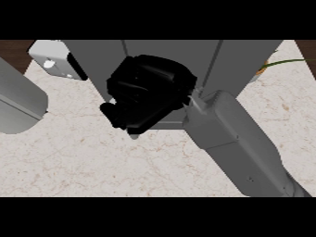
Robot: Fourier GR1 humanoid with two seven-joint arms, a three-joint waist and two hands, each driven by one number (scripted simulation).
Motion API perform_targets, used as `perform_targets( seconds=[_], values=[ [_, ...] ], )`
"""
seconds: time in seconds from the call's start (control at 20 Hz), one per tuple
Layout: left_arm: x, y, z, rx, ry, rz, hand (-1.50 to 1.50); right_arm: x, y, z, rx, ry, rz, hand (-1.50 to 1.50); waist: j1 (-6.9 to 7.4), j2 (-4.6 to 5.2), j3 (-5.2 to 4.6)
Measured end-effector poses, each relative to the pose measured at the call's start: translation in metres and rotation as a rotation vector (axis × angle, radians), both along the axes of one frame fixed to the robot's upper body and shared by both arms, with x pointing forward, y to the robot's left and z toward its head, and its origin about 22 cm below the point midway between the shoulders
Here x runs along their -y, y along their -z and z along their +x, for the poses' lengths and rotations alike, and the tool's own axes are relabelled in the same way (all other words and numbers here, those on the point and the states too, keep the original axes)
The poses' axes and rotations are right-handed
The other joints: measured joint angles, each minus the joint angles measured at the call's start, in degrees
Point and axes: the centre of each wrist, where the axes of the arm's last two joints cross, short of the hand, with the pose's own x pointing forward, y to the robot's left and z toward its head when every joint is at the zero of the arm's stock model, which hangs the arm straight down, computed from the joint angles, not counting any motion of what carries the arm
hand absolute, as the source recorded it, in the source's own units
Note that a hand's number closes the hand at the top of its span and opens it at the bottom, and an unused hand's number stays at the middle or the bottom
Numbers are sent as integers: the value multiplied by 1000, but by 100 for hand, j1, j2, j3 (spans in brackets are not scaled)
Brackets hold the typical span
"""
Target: Pick up the bottled water, place it into the cabinet and close the cabinet
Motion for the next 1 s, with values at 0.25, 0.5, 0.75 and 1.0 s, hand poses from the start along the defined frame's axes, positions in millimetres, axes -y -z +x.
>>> perform_targets(
  seconds=[0.25,0.5,0.75,1.0],
  values=[
    [-1,2,0,1,7,-1,-150,8,6,20,62,42,11,150,8,-22,-18],
    [1,4,0,-2,17,-9,-150,6,9,27,143,41,6,150,17,-53,-25],
    [2,6,4,0,20,-11,-150,0,10,30,196,55,25,-150,34,-45,-46],
    [3,7,9,1,32,-10,-150,-8,7,30,228,110,25,-150,33,-16,-44]
  ],
)
